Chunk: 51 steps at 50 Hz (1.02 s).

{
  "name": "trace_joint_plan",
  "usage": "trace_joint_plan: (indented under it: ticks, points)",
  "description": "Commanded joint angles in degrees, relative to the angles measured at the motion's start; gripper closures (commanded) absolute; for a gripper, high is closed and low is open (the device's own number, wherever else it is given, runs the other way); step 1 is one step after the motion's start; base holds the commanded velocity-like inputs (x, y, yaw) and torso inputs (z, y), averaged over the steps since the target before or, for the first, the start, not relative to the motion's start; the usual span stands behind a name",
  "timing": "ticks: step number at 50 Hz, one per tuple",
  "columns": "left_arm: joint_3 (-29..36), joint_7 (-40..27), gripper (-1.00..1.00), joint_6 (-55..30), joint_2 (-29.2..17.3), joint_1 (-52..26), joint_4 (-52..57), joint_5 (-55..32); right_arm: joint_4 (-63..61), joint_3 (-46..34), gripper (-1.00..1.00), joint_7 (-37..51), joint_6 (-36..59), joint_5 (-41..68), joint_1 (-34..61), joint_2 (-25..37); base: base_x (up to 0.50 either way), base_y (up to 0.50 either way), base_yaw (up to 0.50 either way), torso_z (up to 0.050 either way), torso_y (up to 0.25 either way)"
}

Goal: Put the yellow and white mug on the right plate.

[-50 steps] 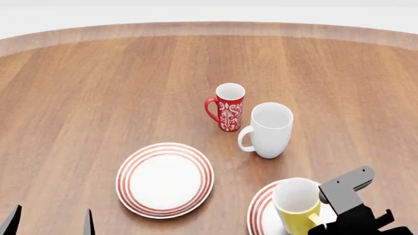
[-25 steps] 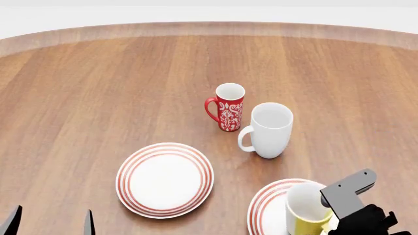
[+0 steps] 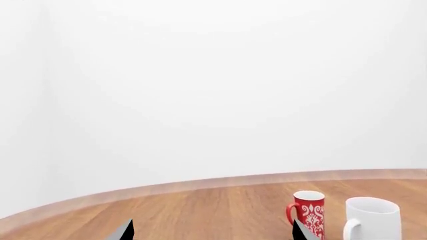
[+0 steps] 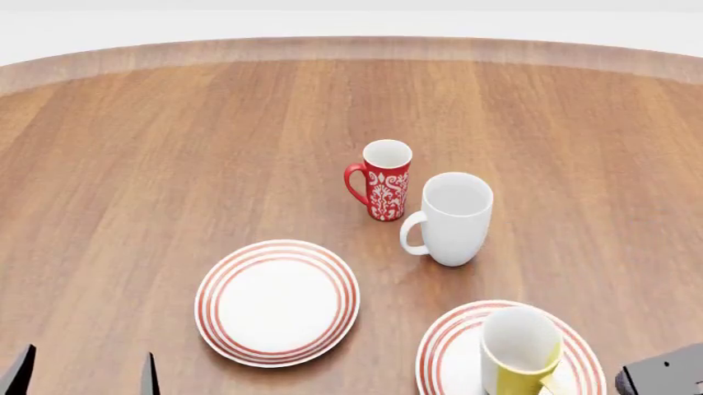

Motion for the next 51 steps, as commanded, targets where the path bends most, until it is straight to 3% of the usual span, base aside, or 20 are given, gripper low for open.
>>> trace_joint_plan:
  ticks: [1,8,13,16,19,23,31,38,41,51]
  points:
    - [-1.5,1.0,-1.0,-0.5,0.7,0.1,0.8,0.5,-17.1,20.6,-1.0,6.8,-7.0,9.4,-19.8,0.2,0.0,0.0,0.0,0.0,0.0]
    - [-1.9,0.3,-1.0,-0.8,0.4,0.2,1.7,0.7,-18.3,26.3,-1.0,7.8,-17.3,8.4,-23.7,-7.3,0.0,0.0,0.0,0.0,0.0]
    - [-4.5,-1.1,-1.0,-2.6,0.0,-0.5,3.0,-1.8,-16.0,26.9,-1.0,7.2,-29.4,5.2,-23.0,-18.0,0.0,0.0,0.0,0.0,0.0]
    - [-6.8,-2.4,-1.0,-2.3,-0.9,-0.8,4.4,-2.6,-17.3,26.9,-1.0,5.6,-35.8,3.3,-23.9,-22.4,0.0,0.0,0.0,0.0,0.0]
    - [-9.6,-4.0,-1.0,-2.6,-1.9,-1.8,6.3,-3.3,-19.4,28.8,-1.0,8.8,-33.9,9.9,-22.4,-24.1,0.0,0.0,0.0,0.0,0.0]
    - [-15.0,-6.9,-1.0,-3.9,-3.6,-4.0,8.1,-5.2,-19.9,30.8,-1.0,11.7,-40.7,5.9,-17.2,-28.1,0.0,0.0,0.0,0.0,0.0]
    - [-22.6,-10.8,-1.0,-2.3,-6.6,-6.8,7.4,-4.5,-21.3,32.5,-1.0,15.5,-44.2,4.9,-11.0,-30.5,0.0,0.0,0.0,0.0,0.0]
    - [-33.4,-11.6,-1.0,7.3,-12.3,-4.6,16.1,-5.5,-23.8,35.8,-1.0,22.8,-46.4,1.9,-1.7,-30.3,0.0,0.0,0.0,0.0,0.0]
    - [-41.5,-14.7,-1.0,5.2,-14.9,-4.7,21.4,-7.8,-26.8,37.5,-1.0,26.2,-49.1,-1.7,2.1,-30.9,0.0,0.0,0.0,0.0,0.0]
    - [-53.1,-21.6,-1.0,-3.3,-17.1,-6.8,25.6,-10.9,-32.3,39.4,-1.0,31.9,-58.0,-17.1,7.9,-34.9,0.0,0.0,0.0,0.0,0.0]
